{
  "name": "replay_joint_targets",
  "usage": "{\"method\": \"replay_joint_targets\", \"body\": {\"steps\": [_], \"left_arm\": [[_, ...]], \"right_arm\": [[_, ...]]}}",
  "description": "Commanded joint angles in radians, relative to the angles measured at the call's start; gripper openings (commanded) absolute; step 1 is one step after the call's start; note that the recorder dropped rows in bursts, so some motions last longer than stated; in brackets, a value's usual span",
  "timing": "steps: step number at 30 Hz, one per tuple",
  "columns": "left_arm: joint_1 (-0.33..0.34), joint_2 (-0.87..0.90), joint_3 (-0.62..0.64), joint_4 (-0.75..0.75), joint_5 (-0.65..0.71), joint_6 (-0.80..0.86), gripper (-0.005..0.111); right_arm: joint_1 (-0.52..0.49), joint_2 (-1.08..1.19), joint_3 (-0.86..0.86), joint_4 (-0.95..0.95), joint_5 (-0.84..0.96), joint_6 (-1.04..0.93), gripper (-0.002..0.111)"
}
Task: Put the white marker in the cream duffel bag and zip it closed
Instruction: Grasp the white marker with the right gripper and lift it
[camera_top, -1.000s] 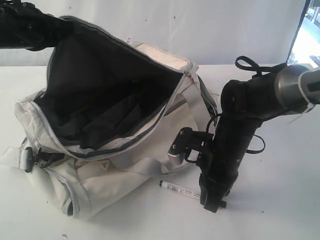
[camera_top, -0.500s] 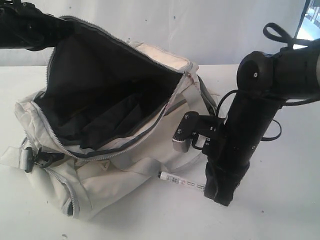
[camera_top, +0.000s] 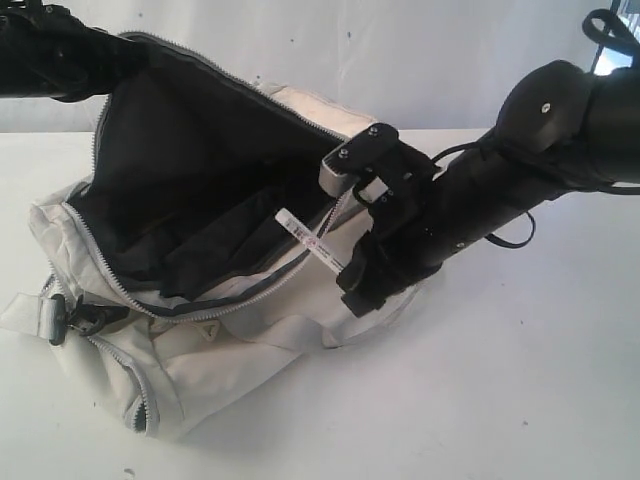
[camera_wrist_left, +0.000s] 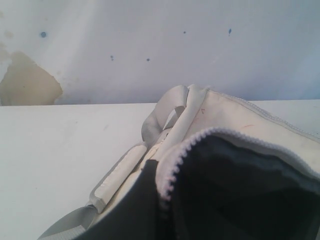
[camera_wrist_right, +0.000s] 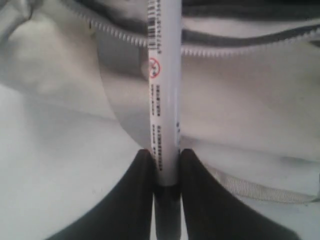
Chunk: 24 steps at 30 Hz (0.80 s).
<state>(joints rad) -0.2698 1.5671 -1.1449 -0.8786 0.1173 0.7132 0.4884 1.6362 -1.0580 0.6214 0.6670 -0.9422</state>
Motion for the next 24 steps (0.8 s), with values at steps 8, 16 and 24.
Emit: {"method": "replay_joint_targets", "body": {"steps": [8, 16, 24], "left_arm": [[0.004, -0.002, -0.008, -0.004, -0.013, 0.0, 0.0], [0.004, -0.002, -0.008, -0.004, -0.013, 0.0, 0.0], [0.004, -0.002, -0.008, -0.004, -0.013, 0.0, 0.0]], "right_arm": [[0.002, 0.009, -0.001, 0.226, -0.158, 0.004, 0.0], [0.004, 0.046, -0.018, 0.357, -0.196, 0.002, 0.0], [0.011, 0.127, -0.098, 0.486, -0.127, 0.002, 0.0]]}}
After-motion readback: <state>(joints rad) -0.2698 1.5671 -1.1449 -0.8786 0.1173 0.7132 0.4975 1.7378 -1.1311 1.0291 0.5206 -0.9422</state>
